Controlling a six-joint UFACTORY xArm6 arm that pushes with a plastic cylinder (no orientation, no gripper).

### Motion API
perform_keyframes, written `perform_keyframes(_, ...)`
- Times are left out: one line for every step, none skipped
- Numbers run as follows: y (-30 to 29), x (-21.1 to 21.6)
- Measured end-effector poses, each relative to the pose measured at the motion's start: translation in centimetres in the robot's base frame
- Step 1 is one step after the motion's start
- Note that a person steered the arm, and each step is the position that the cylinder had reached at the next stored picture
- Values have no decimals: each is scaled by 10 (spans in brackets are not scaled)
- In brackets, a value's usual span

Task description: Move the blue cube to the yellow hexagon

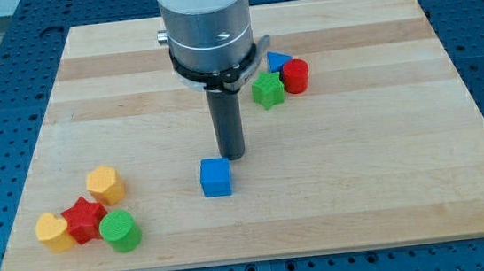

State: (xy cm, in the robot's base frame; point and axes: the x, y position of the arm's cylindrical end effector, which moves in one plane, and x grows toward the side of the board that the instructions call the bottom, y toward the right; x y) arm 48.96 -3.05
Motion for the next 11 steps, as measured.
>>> perform_keyframes(20, 7)
perform_keyframes(21, 23)
perform_keyframes(21, 31)
perform_keyframes(20, 34)
perform_keyframes(7, 34)
perform_keyframes(-12, 34)
perform_keyframes(-33, 34)
perform_keyframes(-57, 34)
perform_keyframes(-79, 34)
perform_keyframes(-100, 34)
perform_keyframes(-113, 34)
